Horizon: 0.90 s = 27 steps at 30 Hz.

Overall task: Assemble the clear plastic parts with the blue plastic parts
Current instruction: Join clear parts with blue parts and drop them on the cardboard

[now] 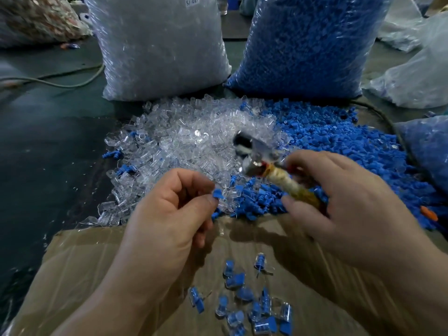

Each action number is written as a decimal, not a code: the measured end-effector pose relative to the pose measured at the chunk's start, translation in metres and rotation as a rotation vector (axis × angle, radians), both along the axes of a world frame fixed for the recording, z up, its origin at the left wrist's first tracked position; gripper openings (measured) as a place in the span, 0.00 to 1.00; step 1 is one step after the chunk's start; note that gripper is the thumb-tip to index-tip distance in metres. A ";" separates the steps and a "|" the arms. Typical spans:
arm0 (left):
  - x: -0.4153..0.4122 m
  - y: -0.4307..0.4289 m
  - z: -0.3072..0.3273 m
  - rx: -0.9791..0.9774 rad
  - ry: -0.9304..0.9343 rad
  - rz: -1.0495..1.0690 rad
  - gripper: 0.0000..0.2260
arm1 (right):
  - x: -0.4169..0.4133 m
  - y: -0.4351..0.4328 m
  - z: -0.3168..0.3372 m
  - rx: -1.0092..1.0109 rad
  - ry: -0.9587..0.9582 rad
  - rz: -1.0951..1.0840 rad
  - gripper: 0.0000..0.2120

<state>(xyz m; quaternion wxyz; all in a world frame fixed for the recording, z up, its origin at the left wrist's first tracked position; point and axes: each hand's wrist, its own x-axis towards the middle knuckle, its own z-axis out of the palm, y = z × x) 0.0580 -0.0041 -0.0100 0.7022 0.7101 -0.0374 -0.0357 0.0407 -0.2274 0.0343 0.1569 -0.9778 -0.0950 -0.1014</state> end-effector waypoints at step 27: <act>-0.008 -0.003 0.009 0.064 -0.132 0.061 0.06 | -0.004 -0.002 -0.008 -0.042 0.042 0.105 0.23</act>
